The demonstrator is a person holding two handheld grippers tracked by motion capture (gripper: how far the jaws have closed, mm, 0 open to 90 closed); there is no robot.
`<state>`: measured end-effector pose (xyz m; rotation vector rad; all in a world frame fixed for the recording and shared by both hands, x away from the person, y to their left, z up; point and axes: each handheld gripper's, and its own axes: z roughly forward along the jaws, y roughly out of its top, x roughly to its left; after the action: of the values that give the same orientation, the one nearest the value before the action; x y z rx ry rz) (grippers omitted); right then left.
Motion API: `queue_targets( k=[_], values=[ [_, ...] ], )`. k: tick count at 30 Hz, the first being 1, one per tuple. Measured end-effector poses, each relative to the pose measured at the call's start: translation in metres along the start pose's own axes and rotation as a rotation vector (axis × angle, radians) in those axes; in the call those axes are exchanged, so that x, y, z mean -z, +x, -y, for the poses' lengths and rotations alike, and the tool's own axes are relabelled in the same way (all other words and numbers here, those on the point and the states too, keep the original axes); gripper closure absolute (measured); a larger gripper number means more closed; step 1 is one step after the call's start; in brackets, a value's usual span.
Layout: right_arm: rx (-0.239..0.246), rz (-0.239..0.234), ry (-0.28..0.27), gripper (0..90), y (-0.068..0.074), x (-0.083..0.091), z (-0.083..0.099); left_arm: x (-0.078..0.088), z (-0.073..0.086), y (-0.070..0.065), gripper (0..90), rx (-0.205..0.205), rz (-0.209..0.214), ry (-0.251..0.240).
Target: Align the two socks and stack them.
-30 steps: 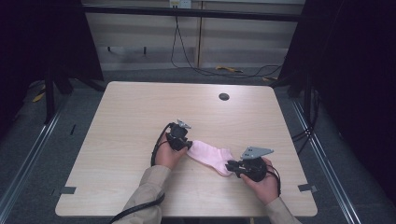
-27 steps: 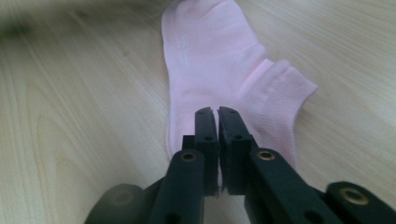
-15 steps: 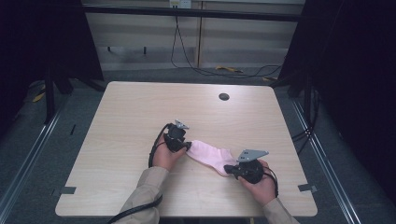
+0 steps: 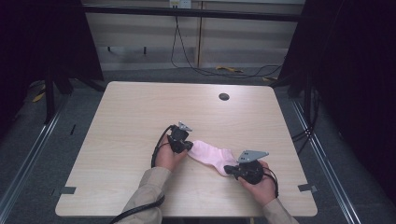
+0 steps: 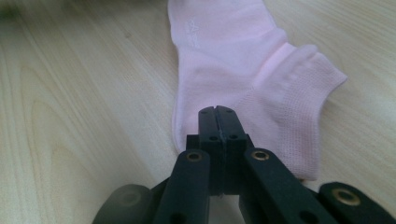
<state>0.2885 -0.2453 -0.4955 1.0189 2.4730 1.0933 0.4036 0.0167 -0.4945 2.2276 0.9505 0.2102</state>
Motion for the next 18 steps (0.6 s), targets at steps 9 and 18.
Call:
queue_targets(
  k=[9,18],
  values=[
    [-0.001,-0.008,0.002,90.0,-0.001,0.002,0.001,0.010,-0.004,0.007,88.9,0.069,-0.004,-0.015],
    [-0.001,-0.007,0.006,90.0,-0.001,0.002,0.001,0.025,-0.012,0.005,88.9,0.039,0.011,-0.030]
  ],
)
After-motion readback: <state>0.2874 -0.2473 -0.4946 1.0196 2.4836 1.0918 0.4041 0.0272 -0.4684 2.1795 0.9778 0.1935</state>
